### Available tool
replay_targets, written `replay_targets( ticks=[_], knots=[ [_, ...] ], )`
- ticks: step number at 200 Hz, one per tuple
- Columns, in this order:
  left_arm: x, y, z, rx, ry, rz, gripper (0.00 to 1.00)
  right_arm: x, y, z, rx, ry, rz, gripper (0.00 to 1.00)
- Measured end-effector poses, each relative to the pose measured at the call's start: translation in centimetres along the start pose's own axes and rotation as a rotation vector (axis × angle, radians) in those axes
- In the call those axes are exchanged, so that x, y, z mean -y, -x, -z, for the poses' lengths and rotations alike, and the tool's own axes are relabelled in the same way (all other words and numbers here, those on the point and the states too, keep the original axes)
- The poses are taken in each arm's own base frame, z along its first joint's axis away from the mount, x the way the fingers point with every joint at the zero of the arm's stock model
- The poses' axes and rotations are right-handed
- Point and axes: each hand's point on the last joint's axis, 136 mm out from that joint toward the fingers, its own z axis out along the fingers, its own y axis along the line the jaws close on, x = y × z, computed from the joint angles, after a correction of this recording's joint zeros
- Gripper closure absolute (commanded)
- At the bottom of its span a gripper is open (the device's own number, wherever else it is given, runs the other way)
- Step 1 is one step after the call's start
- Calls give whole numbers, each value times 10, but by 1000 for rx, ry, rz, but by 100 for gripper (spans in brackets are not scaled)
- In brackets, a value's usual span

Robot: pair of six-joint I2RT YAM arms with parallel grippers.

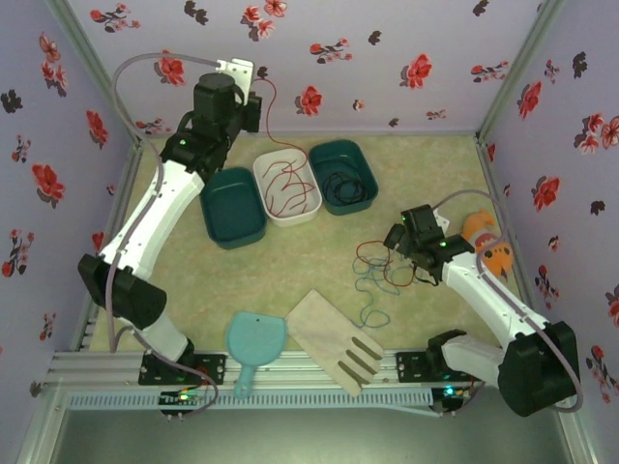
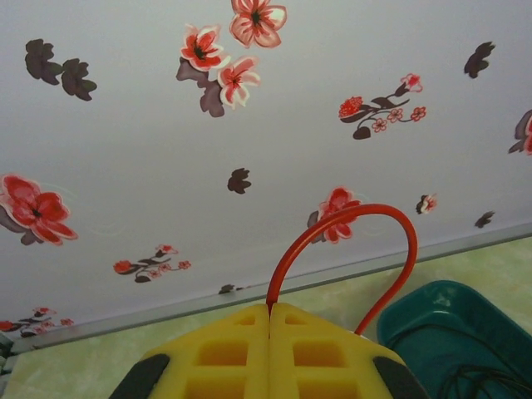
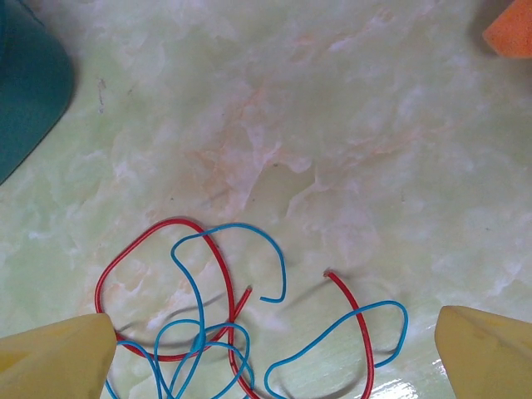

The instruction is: Untangle the cables

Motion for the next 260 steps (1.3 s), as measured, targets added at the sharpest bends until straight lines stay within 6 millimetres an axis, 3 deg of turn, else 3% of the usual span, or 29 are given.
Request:
replay_targets(
  ticks=[51, 88, 141, 166, 222, 260],
  knots=[
    [-7, -2, -33, 0, 27, -79, 100, 0, 0, 0, 2, -2, 5, 1],
    [-2, -17, -53, -33, 27, -150, 100, 0, 0, 0, 2, -2, 5, 1],
    [1, -37, -63, -77, 19, -195, 100, 0, 0, 0, 2, -2, 5, 1],
    [3, -59, -66, -136, 11, -210, 100, 0, 0, 0, 1, -2, 5, 1],
    [13, -130, -78, -336, -22, -267, 100, -1, 1, 6, 7, 14, 10, 1],
    [26, -174, -86, -463, -57, -311, 100, -2, 6, 16, 26, 35, 21, 6]
  ],
)
